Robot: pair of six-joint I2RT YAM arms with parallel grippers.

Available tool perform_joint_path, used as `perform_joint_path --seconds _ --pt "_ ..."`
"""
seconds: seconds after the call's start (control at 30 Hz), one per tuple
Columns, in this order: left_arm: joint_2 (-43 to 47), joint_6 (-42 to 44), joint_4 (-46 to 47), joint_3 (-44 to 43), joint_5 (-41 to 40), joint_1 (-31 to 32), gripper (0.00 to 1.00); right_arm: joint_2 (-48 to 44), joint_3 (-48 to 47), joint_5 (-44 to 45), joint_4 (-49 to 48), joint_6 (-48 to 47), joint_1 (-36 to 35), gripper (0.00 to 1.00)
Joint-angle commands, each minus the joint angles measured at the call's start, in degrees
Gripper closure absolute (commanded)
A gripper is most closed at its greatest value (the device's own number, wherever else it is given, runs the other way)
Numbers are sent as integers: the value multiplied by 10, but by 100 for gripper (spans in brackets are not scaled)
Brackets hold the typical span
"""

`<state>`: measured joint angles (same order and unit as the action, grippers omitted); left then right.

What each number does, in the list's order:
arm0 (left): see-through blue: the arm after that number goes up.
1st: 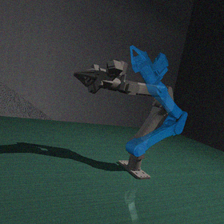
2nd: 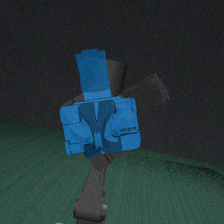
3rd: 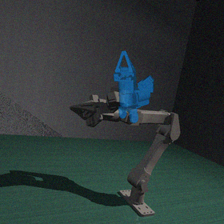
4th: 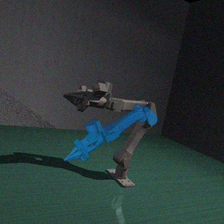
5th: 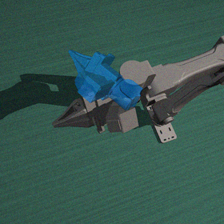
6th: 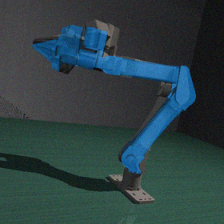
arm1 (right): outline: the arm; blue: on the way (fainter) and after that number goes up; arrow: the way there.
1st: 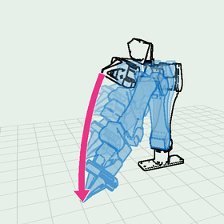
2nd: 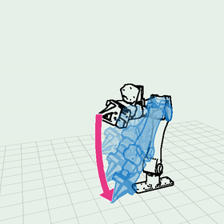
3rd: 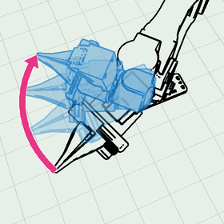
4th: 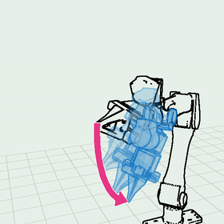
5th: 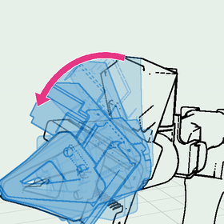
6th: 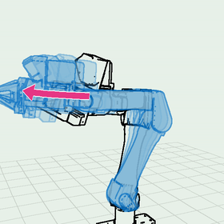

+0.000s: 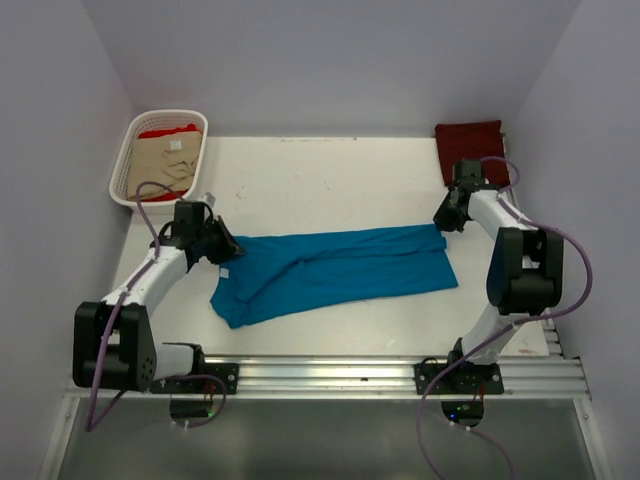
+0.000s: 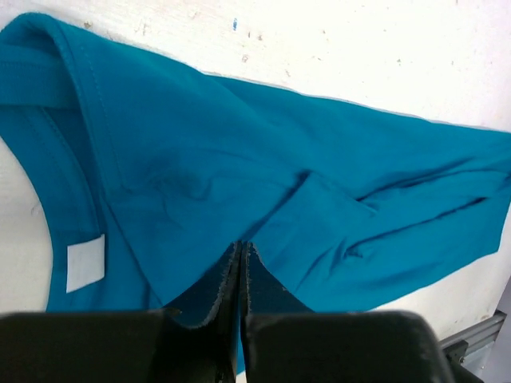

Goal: Fold and stack the t-shirts
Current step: Fold the tshirt

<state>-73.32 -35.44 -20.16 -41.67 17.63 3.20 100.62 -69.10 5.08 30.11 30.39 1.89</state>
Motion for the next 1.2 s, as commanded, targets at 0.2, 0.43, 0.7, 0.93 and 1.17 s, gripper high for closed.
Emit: perform_joint_path --seconds 0.2,0.43,0.7,0.93,1.17 --pt "-45 2 80 33 -16 2 98 3 20 -40 -28 9 0 100" --pt "-102 -7 97 42 -17 2 100 19 46 -30 -26 14 0 100" --pt "-197 -9 117 -4 -31 2 100 31 63 -25 -26 16 -2 100" --pt "-324 -17 110 -134 -51 1 100 -1 96 -10 -27 15 -3 100" --pt "-489 -22 73 -343 -34 0 100 -56 155 8 -20 16 -36 100"
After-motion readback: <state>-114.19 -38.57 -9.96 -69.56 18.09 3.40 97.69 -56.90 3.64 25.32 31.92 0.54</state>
